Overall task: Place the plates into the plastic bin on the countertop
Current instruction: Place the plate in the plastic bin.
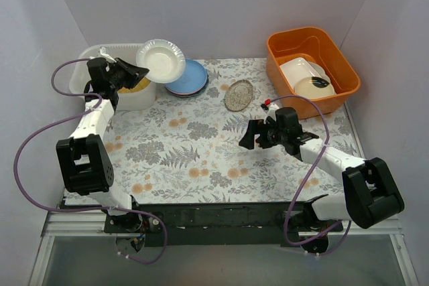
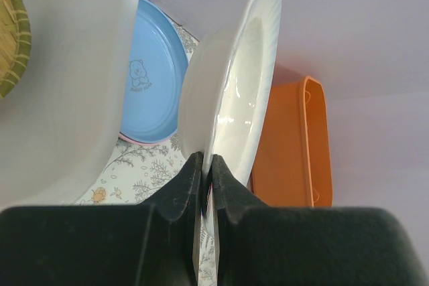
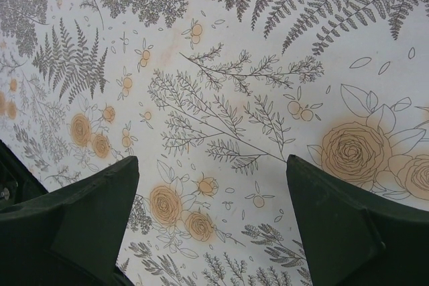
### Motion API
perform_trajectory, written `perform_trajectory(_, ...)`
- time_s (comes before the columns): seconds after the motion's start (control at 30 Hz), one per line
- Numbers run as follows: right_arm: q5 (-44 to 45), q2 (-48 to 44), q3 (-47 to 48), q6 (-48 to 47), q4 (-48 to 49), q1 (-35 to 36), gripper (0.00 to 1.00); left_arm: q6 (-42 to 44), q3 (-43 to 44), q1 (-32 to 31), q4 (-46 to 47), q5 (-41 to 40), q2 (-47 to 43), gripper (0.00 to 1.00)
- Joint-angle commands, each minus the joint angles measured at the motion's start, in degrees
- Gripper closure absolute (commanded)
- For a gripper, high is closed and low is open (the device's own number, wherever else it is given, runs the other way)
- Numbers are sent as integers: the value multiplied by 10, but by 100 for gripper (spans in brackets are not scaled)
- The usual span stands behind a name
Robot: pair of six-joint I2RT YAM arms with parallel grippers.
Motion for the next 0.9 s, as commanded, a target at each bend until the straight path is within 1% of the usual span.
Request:
perform_trajectory(0.0,0,6,18,-7,8,1,2,-1,45,17,31,-2,-42,100)
perform_trajectory(0.3,-23,40,40,-17,20,0,2,6,37,51,6,-39,-59,100)
perform_trajectory(0.4,-31,49,40,-17,23,1,2,6,36,58,5,-39,-61,100)
perform_trajectory(0.6,-30,39,32,-15,25,1,2,-2,39,69,8,-49,-51,100)
perform_trajectory(0.77,-19,26,29,-19,10,1,2,-8,40,77,14,-59,-27,100)
perform_trajectory(0.87,-13,19,27,-20,2,1,2,-23,30,89,35,-58,-14,100)
